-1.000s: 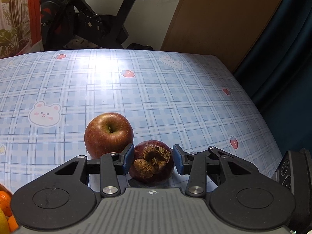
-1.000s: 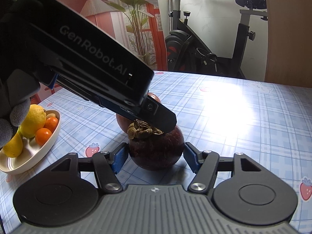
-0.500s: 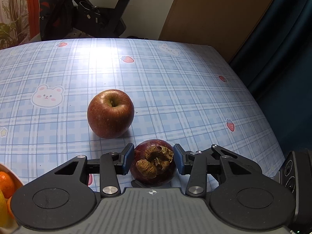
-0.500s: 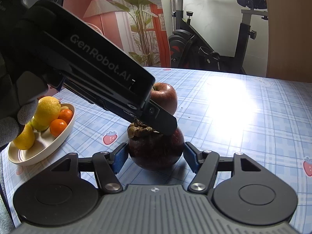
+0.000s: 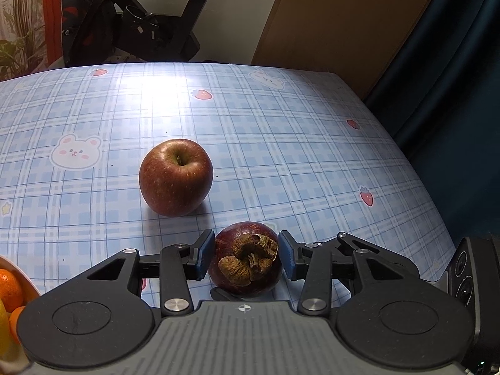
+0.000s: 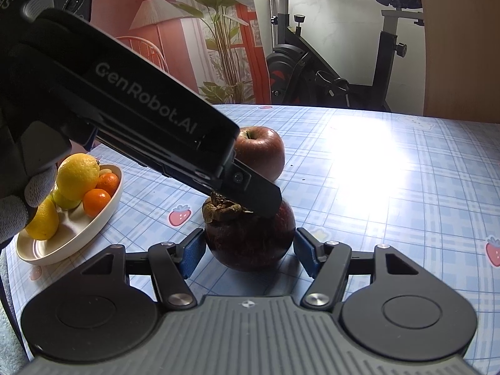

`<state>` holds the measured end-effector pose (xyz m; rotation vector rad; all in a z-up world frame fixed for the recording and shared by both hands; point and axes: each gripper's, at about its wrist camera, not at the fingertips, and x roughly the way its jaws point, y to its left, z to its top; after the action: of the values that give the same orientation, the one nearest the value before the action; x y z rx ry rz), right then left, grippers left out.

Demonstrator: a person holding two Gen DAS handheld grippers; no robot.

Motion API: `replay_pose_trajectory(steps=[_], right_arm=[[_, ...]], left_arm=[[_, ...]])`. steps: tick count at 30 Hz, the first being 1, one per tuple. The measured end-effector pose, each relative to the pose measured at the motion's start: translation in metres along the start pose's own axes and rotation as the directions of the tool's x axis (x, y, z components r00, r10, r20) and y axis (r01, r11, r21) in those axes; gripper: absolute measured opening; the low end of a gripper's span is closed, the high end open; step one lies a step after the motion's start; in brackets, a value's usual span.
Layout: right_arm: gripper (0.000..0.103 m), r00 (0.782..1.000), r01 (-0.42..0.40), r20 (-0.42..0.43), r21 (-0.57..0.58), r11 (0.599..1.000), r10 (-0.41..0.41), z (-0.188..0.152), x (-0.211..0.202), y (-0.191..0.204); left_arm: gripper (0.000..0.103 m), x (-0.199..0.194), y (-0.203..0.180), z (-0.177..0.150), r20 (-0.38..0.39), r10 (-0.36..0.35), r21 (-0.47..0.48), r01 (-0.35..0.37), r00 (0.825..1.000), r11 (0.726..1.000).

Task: Organize fruits
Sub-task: 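Carry the mangosteen onto the cream plate and open both tools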

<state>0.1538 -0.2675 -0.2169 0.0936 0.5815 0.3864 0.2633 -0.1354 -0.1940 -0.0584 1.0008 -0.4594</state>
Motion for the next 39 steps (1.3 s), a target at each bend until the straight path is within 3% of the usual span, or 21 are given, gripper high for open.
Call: replay_pose_trajectory(steps=[7,13,25,33,39], right_arm=[[0.064,0.999,-0.050,0.003,0.022,0.999,0.050,-0.003,-0.006,0.011],[0.064,0.994,-0.111,0.010,0.038,0.993,0.110,-0.003,-0.009,0.044],[0.064,0.969,-0.247,-0.029,-0.030,0.968,0.246,0.017,-0.003,0.125],[0.064,0.964,-0.260,-0.095,-0.146,0.954,0.248,0.013,0.022,0.160],[0.064,0.963,-0.258,-0.134,-0.188,0.948,0.235,0.014,0.045,0.169]], left_arm=[[0.047,-0.016,0.005,-0.008,-0.030,0.006,0.011,-0.006,1.000,1.000],[0.046,-0.049,0.017,-0.023,-0.054,0.060,0.049,-0.057,0.997,0.997],[0.046,-0.130,0.073,-0.051,-0.035,0.126,-0.041,-0.127,0.991,0.991],[0.046,-0.135,0.110,-0.072,-0.016,0.135,-0.138,-0.136,0.991,0.981],[0.046,-0.126,0.125,-0.073,-0.007,0.152,-0.160,-0.151,0.988,0.976]])
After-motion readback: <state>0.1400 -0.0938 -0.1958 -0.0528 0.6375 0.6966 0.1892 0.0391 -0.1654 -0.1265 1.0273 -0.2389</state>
